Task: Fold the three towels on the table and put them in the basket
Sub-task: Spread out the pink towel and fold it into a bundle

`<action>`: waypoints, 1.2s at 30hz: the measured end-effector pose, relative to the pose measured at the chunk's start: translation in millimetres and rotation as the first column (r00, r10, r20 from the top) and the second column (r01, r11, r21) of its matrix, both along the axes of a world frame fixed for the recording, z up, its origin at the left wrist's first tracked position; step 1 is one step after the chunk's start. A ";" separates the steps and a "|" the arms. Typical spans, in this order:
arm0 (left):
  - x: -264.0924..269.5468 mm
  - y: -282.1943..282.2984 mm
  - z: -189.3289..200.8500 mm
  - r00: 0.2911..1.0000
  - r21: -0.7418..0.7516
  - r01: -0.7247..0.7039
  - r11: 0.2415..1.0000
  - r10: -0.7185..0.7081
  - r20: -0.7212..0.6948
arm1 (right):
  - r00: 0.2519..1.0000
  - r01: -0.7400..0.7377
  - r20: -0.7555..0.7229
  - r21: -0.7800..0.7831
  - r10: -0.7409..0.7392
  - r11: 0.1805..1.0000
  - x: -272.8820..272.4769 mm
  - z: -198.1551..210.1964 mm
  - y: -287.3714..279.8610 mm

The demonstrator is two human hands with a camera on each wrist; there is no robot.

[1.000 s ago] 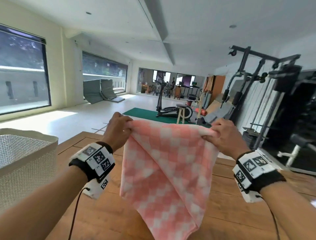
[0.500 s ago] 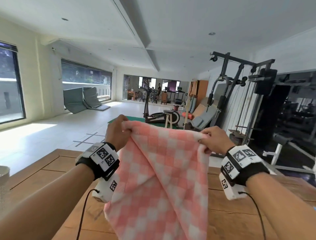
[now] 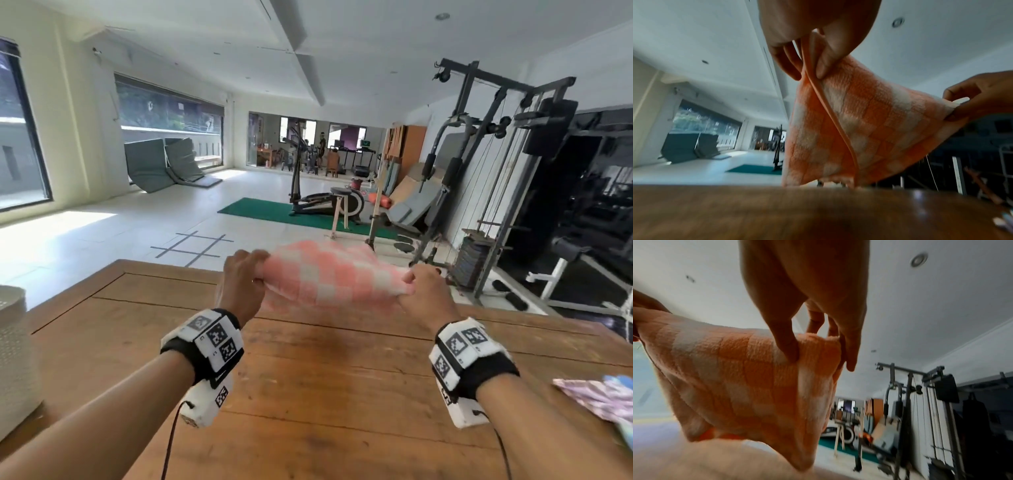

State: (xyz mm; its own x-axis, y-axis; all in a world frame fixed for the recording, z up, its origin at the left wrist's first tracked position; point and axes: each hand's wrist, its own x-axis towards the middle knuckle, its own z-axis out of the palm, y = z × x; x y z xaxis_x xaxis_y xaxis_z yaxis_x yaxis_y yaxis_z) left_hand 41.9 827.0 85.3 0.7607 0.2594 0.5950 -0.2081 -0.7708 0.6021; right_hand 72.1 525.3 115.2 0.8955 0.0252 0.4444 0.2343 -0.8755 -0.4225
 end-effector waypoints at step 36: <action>-101.7 -34.0 -159.9 0.567 -0.352 -0.138 0.926 -0.217 -0.794 | 0.634 0.365 -0.772 0.250 -0.043 0.897 -108.8 -218.7 -1.7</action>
State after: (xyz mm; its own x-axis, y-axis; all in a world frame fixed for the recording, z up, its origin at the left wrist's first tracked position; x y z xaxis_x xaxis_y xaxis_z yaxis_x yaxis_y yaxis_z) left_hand -59.9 793.0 -74.6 0.8790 0.2587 -0.4005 0.4768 -0.4825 0.7347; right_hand -36.7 523.6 -103.4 0.8797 -0.2113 -0.4259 -0.4593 -0.6092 -0.6465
